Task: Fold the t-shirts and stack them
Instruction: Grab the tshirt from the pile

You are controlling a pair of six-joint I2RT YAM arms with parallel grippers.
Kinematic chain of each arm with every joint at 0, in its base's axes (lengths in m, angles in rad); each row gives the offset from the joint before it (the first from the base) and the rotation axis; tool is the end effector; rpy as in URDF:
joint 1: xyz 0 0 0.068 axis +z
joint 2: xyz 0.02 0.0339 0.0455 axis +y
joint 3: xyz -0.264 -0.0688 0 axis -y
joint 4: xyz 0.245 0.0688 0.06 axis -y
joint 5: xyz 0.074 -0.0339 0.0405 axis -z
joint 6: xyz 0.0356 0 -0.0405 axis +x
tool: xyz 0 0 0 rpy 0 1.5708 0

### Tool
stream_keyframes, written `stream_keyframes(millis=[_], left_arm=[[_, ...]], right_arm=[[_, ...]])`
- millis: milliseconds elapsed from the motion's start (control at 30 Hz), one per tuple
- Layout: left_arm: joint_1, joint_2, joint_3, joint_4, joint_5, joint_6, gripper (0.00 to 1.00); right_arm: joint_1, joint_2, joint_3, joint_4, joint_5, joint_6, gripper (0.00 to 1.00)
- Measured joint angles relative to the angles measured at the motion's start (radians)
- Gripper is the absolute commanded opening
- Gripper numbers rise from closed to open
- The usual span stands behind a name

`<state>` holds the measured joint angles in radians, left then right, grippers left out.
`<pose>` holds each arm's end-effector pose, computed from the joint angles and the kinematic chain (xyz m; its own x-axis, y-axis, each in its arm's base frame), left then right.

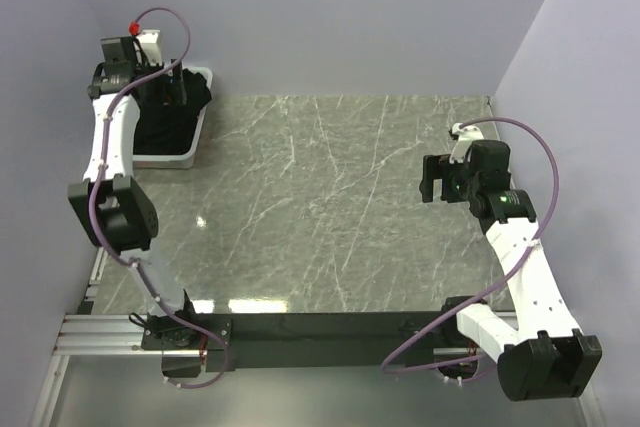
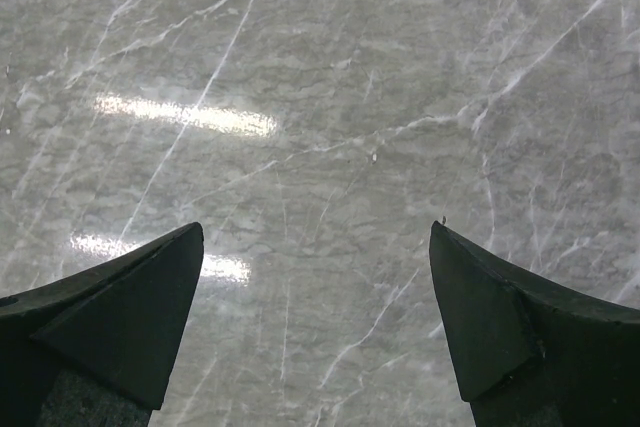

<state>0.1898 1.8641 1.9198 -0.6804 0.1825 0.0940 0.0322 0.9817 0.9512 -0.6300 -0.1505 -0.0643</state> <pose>0.4196 0.0740 0.3760 -0.5757 -0.0166 -0.8175 0.0131 0.9995 -0.0295 0.2060 0.0120 0.3185 -0.6023 -0.0830 -0.7940 -0.1893 0.9811 0.0411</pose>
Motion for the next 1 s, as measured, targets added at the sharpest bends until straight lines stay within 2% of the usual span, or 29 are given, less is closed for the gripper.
stream_keyframes(millis=[167,300,400,533,633,700,833,900,967,1000], left_arm=[[0.002,0.154,0.084,0.028,0.005,0.000,0.99],[0.002,0.253,0.113,0.051,0.012,-0.003,0.93],[0.002,0.311,0.114,0.059,0.009,-0.007,0.80],[0.003,0.364,0.128,0.071,0.003,-0.007,0.49],[0.003,0.374,0.143,0.072,0.003,-0.008,0.31],[0.003,0.373,0.156,0.074,0.004,-0.006,0.29],[0.003,0.351,0.159,0.081,0.004,-0.007,0.15],[0.003,0.331,0.163,0.086,0.002,-0.006,0.15],[0.003,0.305,0.178,0.091,0.002,-0.005,0.00],[0.003,0.293,0.187,0.094,0.000,-0.006,0.00]], right_arm=[[0.000,0.030,0.012,-0.001,0.000,0.000,1.00],[0.000,0.042,0.012,-0.002,0.001,0.000,1.00],[0.000,0.047,0.012,-0.002,0.004,0.000,1.00],[0.000,0.053,0.012,-0.002,0.008,0.000,1.00],[0.000,0.056,0.012,-0.003,0.010,0.000,1.00],[0.000,0.056,0.013,-0.003,0.009,0.000,1.00],[0.000,0.057,0.014,-0.007,0.008,0.000,1.00],[0.000,0.057,0.018,-0.010,0.007,0.000,1.00],[0.000,0.057,0.019,-0.011,0.003,0.000,1.00],[0.000,0.057,0.019,-0.011,0.003,0.000,1.00]])
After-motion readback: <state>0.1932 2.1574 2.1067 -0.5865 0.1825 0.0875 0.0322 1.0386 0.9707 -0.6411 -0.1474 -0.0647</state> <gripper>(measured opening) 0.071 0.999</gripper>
